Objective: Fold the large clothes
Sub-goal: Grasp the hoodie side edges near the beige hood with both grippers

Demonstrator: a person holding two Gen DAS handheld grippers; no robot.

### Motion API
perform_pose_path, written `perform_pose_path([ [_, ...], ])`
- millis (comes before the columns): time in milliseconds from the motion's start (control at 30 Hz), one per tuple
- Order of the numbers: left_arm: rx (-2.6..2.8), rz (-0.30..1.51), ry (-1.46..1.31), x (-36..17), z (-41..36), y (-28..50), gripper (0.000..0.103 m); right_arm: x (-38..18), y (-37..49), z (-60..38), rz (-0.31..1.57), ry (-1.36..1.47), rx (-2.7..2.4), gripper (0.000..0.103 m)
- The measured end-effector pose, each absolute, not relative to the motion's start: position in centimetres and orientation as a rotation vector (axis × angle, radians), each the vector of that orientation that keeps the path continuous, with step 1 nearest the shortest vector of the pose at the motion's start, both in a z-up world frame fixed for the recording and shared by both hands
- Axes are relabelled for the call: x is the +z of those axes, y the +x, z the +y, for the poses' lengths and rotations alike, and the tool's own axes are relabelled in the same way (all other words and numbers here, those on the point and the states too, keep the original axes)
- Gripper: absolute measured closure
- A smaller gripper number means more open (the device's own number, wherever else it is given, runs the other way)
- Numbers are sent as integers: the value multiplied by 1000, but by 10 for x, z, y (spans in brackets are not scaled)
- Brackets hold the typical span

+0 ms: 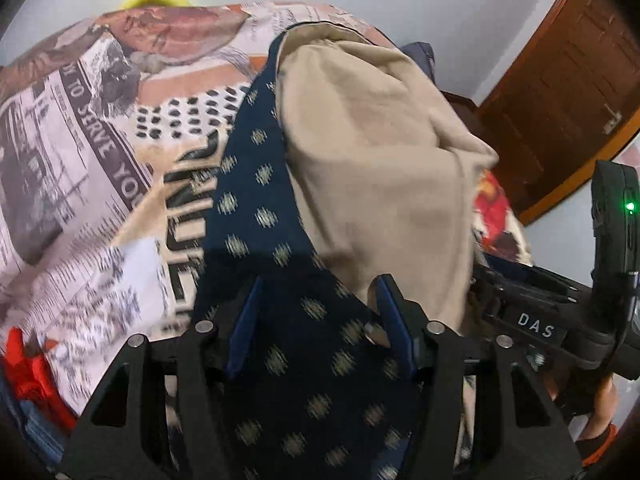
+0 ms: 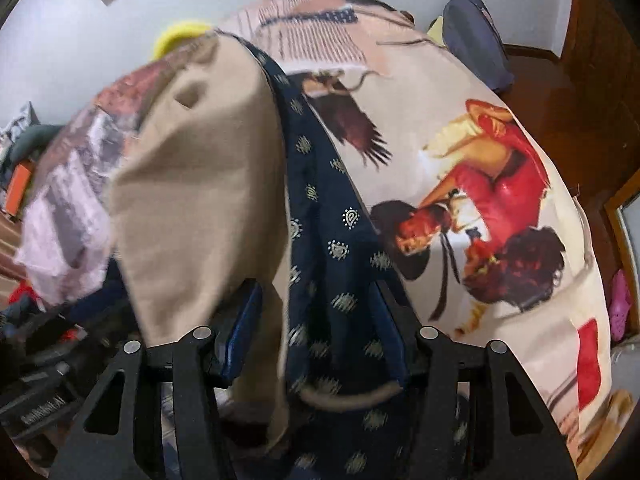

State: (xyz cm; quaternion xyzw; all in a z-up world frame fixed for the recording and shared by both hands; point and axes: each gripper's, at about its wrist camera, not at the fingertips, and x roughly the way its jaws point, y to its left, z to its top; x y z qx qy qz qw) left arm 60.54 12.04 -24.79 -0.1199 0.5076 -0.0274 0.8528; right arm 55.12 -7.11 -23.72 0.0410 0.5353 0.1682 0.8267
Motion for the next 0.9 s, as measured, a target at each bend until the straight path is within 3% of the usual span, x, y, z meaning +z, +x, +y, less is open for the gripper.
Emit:
perform_pose_path([
  [67, -25, 1053, -204, -251, 119, 607, 70, -240, 552, -71, 1121, 57, 339, 73],
  [167, -12, 1041, -170, -255, 118, 606, 86, -242, 550, -76, 1109, 62, 343, 95],
  [233, 8, 1039, -158, -254, 115, 603, 98, -239, 546, -84, 1104, 111, 364, 97],
  [367, 39, 1025, -176, -234, 119, 591, 100, -209, 528, -104, 1064, 166, 380, 98],
  [633, -17, 963, -154, -142, 113, 521, 100, -116, 455, -118, 932, 48, 444, 98],
  [900, -123, 967, -64, -92, 83, 418, 100, -97, 366, -126, 927, -8, 525, 98],
])
